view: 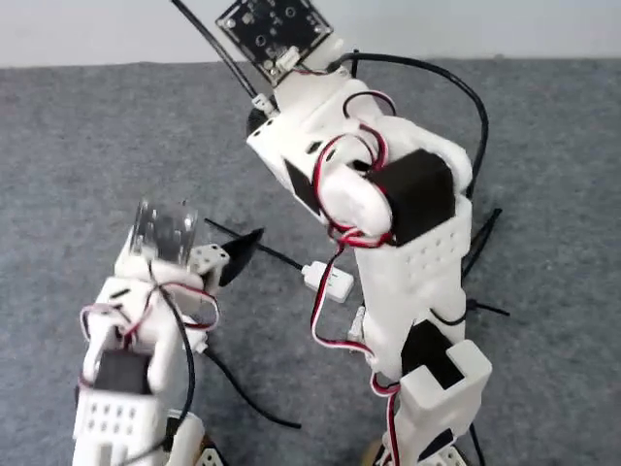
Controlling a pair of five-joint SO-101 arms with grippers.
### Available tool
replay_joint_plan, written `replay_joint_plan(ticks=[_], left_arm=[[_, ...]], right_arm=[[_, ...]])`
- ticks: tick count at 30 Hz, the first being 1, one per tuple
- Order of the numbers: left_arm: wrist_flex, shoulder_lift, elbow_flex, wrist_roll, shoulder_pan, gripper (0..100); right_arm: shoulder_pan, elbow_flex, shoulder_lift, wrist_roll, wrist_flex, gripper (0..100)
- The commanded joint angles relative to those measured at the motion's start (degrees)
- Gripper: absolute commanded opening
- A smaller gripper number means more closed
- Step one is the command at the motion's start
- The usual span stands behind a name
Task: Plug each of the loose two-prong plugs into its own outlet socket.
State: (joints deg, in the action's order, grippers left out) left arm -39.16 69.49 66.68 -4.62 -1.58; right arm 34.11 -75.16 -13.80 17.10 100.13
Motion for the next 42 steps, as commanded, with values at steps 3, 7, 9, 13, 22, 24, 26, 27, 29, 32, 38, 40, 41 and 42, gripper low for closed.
replay_joint_plan(ticks=[3, 7, 9, 13, 22, 24, 26, 27, 29, 32, 38, 40, 41, 42], left_arm=[[-2.11, 19.87, -4.62, -0.79, -8.00, 38], [-8.00, 28.75, -4.44, -4.04, -13.36, 38], [-10.64, 33.32, -4.70, -5.98, -17.14, 38], [-14.24, 34.73, -7.52, -10.02, -22.86, 38], [-4.75, 34.55, -9.27, -16.62, -18.02, 38], [-0.09, 34.55, -7.43, -16.44, -14.33, 38], [3.43, 34.55, -6.29, -15.38, -13.10, 38], [4.48, 34.55, -6.02, -14.15, -13.10, 38], [5.54, 34.55, -5.93, -11.78, -13.36, 38], [7.30, 34.55, -6.02, -10.46, -13.10, 38], [0.88, 34.55, -7.34, -7.65, -21.27, 38], [1.14, 34.55, -7.60, -7.82, -22.42, 38], [2.02, 34.55, -7.60, -7.82, -22.15, 38], [2.90, 34.55, -7.25, -7.74, -21.45, 38]], right_arm=[[2.77, -3.60, 5.85, 0.70, 1.98, 0.8], [6.20, -3.69, 7.69, 0.70, 2.07, 0.8], [8.48, -3.43, 8.75, 0.62, 2.24, 0.8], [12.26, -3.43, 10.59, 0.44, 2.68, 0.8], [14.02, 6.15, 17.71, 0.35, 2.86, 0.8], [14.02, 9.76, 20.44, 0.35, 2.86, 0.8], [14.02, 13.45, 23.08, 0.35, 2.77, 0.8], [14.02, 15.12, 24.13, 0.35, 2.77, 0.8], [14.02, 18.46, 26.15, 0.26, 2.68, 0.8], [14.11, 21.54, 28.53, 0.26, 2.68, 0.8], [14.11, 22.07, 29.14, 0.44, 2.33, 0.8], [14.46, 22.07, 29.14, 0.26, 2.51, 0.8], [15.25, 22.07, 29.41, 0.26, 2.68, 0.8], [16.04, 22.07, 29.58, 0.26, 2.77, 0.8]])
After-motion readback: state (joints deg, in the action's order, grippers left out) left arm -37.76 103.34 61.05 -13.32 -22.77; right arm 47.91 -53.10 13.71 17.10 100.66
